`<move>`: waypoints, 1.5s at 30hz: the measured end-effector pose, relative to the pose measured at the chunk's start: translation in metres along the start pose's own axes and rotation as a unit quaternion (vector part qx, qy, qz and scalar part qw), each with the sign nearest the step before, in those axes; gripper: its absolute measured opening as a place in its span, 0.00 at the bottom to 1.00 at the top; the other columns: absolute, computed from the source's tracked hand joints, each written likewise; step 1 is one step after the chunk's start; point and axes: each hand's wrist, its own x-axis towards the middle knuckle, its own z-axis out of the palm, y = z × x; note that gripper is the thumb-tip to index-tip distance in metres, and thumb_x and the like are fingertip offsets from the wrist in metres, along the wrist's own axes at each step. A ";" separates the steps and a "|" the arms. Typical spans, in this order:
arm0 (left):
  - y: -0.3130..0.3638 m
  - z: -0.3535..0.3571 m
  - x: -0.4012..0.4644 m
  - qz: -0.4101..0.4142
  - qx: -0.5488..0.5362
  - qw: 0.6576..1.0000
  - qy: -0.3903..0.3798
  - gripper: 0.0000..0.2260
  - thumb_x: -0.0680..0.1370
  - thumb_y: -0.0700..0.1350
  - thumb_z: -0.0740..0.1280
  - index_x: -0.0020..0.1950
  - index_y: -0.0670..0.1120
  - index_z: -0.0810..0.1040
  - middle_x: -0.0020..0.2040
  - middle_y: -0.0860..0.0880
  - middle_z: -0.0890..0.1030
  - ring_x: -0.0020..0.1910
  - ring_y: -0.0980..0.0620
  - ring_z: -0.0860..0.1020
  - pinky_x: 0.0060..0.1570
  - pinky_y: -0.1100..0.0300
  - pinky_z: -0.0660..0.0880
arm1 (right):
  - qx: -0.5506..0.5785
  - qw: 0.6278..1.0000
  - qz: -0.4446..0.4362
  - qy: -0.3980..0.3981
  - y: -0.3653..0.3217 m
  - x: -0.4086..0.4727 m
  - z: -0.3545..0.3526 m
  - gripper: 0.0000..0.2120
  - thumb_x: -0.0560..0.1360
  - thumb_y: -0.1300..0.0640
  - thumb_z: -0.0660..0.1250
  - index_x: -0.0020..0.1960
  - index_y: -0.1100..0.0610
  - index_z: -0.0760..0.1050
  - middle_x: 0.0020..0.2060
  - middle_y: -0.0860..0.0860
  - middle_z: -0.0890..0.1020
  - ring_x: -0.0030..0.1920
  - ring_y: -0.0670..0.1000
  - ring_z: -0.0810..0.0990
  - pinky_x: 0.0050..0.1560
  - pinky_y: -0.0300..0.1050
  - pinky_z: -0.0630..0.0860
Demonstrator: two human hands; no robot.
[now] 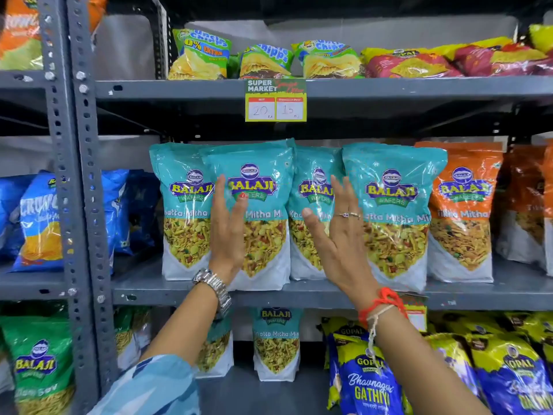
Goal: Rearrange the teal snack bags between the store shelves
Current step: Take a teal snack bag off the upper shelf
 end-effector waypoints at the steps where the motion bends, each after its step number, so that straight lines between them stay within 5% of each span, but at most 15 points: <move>1: 0.000 -0.004 0.000 -0.029 -0.045 0.999 0.011 0.29 0.75 0.59 0.55 0.75 0.53 0.53 0.77 0.55 0.54 0.74 0.58 0.55 0.72 0.54 0.54 | 0.067 0.997 0.040 -0.020 0.000 -0.001 0.007 0.34 0.75 0.41 0.59 0.76 0.49 0.50 0.77 0.49 0.53 0.77 0.46 0.50 0.75 0.39 0.45; 5: -0.019 -0.016 0.009 -0.137 -0.099 0.986 0.011 0.23 0.79 0.49 0.57 0.73 0.48 0.58 0.73 0.51 0.62 0.66 0.58 0.62 0.60 0.61 0.59 | 0.194 0.955 0.193 -0.115 0.005 0.002 0.035 0.40 0.70 0.43 0.66 0.75 0.53 0.52 0.75 0.55 0.60 0.74 0.54 0.61 0.74 0.56 0.60; 9: -0.042 -0.023 0.015 -0.180 -0.107 0.978 -0.021 0.18 0.75 0.44 0.65 0.64 0.43 0.68 0.61 0.49 0.75 0.57 0.54 0.74 0.55 0.64 0.70 | 0.203 0.925 0.260 -0.190 0.019 0.004 0.065 0.43 0.71 0.49 0.71 0.75 0.57 0.49 0.74 0.56 0.61 0.74 0.58 0.62 0.70 0.50 0.63; 13: -0.057 -0.030 0.015 -0.264 -0.132 0.954 -0.046 0.31 0.70 0.45 0.71 0.69 0.45 0.62 0.63 0.49 0.74 0.60 0.51 0.72 0.60 0.58 0.66 | 0.203 0.918 0.271 -0.207 0.021 0.000 0.080 0.43 0.70 0.57 0.73 0.74 0.59 0.48 0.61 0.50 0.67 0.68 0.53 0.66 0.60 0.42 0.64; 16: -0.068 -0.034 0.016 -0.315 -0.102 0.937 -0.107 0.45 0.63 0.52 0.74 0.74 0.45 0.55 0.73 0.46 0.66 0.70 0.48 0.65 0.66 0.53 0.62 | 0.190 0.924 0.267 -0.198 0.018 -0.001 0.082 0.39 0.69 0.62 0.74 0.71 0.69 0.54 0.55 0.55 0.74 0.62 0.56 0.72 0.57 0.42 0.69; 19: -0.070 -0.037 0.018 -0.296 -0.084 0.942 -0.132 0.47 0.59 0.54 0.75 0.73 0.44 0.59 0.71 0.45 0.69 0.67 0.48 0.69 0.61 0.57 0.64 | 0.206 0.924 0.269 -0.180 0.019 0.001 0.084 0.39 0.66 0.64 0.76 0.69 0.62 0.57 0.49 0.47 0.71 0.57 0.49 0.69 0.54 0.36 0.66; 25: -0.057 -0.046 0.012 -0.257 -0.047 0.960 -0.098 0.35 0.65 0.44 0.75 0.69 0.45 0.64 0.61 0.50 0.74 0.60 0.48 0.72 0.59 0.54 0.68 | 0.253 0.915 0.275 -0.149 0.023 -0.004 0.088 0.40 0.59 0.65 0.80 0.60 0.52 0.58 0.51 0.48 0.74 0.61 0.55 0.74 0.61 0.49 0.72; 31: -0.033 -0.081 -0.021 -0.225 -0.041 0.970 -0.080 0.33 0.60 0.47 0.78 0.63 0.47 0.73 0.59 0.47 0.81 0.58 0.48 0.79 0.61 0.48 0.74 | 0.292 0.908 0.253 -0.160 -0.007 -0.029 0.081 0.42 0.56 0.65 0.82 0.59 0.51 0.59 0.51 0.47 0.75 0.58 0.52 0.75 0.62 0.51 0.74; 35: -0.019 -0.107 -0.055 -0.214 -0.033 0.974 -0.065 0.28 0.57 0.46 0.79 0.55 0.51 0.76 0.55 0.48 0.83 0.55 0.51 0.80 0.56 0.54 0.77 | 0.331 0.890 0.267 -0.166 -0.022 -0.062 0.087 0.43 0.50 0.65 0.83 0.56 0.47 0.64 0.54 0.49 0.78 0.57 0.53 0.79 0.61 0.59 0.76; 40: -0.036 -0.142 -0.103 -0.224 -0.014 0.973 -0.053 0.29 0.55 0.43 0.79 0.55 0.48 0.75 0.51 0.50 0.84 0.52 0.52 0.82 0.46 0.64 0.79 | 0.326 0.885 0.269 -0.194 -0.032 -0.117 0.106 0.39 0.49 0.67 0.83 0.49 0.43 0.66 0.47 0.42 0.79 0.44 0.34 0.80 0.52 0.41 0.79; 42: -0.054 -0.152 -0.124 -0.248 -0.006 0.967 -0.054 0.33 0.51 0.50 0.82 0.54 0.51 0.76 0.48 0.54 0.85 0.51 0.56 0.82 0.46 0.64 0.79 | 0.297 0.889 0.285 -0.201 -0.029 -0.145 0.122 0.41 0.46 0.62 0.84 0.48 0.38 0.65 0.48 0.40 0.79 0.47 0.39 0.80 0.49 0.39 0.78; 45: -0.093 -0.159 -0.154 -0.293 -0.004 0.955 -0.041 0.32 0.53 0.50 0.80 0.55 0.50 0.75 0.46 0.59 0.85 0.49 0.60 0.82 0.45 0.66 0.78 | 0.264 0.886 0.320 -0.208 -0.016 -0.188 0.152 0.44 0.41 0.50 0.81 0.52 0.34 0.65 0.52 0.45 0.81 0.54 0.50 0.81 0.54 0.55 0.79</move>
